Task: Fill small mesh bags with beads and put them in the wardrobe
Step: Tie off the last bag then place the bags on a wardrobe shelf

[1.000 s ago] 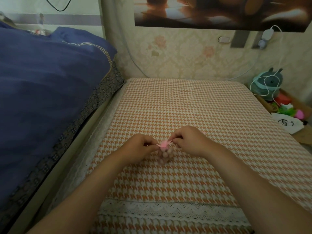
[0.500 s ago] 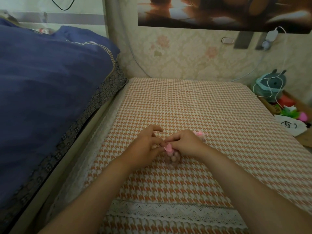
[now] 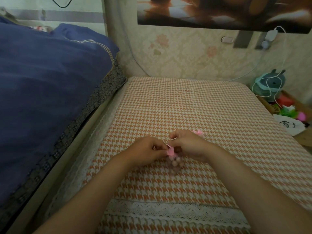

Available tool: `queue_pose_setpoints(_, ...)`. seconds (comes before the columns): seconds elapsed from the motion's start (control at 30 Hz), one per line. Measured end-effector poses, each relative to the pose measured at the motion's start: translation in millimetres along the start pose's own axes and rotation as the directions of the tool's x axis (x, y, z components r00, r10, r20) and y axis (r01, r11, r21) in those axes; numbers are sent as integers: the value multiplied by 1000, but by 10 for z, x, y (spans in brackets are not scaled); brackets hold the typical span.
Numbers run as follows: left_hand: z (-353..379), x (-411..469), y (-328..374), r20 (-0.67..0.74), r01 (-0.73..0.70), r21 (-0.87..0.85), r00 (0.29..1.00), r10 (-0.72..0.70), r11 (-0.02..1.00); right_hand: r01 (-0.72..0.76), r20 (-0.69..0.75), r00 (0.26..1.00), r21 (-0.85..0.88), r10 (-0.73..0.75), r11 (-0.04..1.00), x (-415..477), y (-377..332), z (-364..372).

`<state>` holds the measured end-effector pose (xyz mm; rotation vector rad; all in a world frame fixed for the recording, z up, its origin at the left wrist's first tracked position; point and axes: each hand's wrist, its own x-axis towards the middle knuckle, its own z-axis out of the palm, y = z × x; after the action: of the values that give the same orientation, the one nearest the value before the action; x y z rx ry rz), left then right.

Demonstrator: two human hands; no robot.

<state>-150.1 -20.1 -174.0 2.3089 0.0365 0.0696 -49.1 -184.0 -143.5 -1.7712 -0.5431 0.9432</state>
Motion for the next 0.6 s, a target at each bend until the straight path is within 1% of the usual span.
queue_pose_setpoints(0.1,21,-2,56,-33,-46,126,998,50,991,-13,-11,1000,51,13,999,-23,-23,-14)
queue_pose_setpoints(0.17,48,-8,92,-52,-87,231,994,101,969,-1,21,1000,72,0,997,-54,-40,-30)
queue_pose_setpoints(0.23,54,-10,101,-71,-102,279,989,127,955,7,69,998,26,-8,1000,-98,-44,-65)
queue_pose_setpoints(0.37,34,-14,83,-67,-84,271,992,106,959,-24,100,994,-202,45,979,-186,15,-154)
queue_pose_setpoints(0.43,39,-22,80,-75,-70,270,993,94,960,-10,92,995,-280,38,960,-199,57,-167)
queue_pose_setpoints(0.53,66,-33,79,-158,-17,232,986,55,973,77,88,995,-275,-55,958,-194,60,-154)
queue_pose_setpoints(0.6,99,-38,69,-221,12,166,975,25,986,155,44,988,-268,-149,951,-182,53,-125)
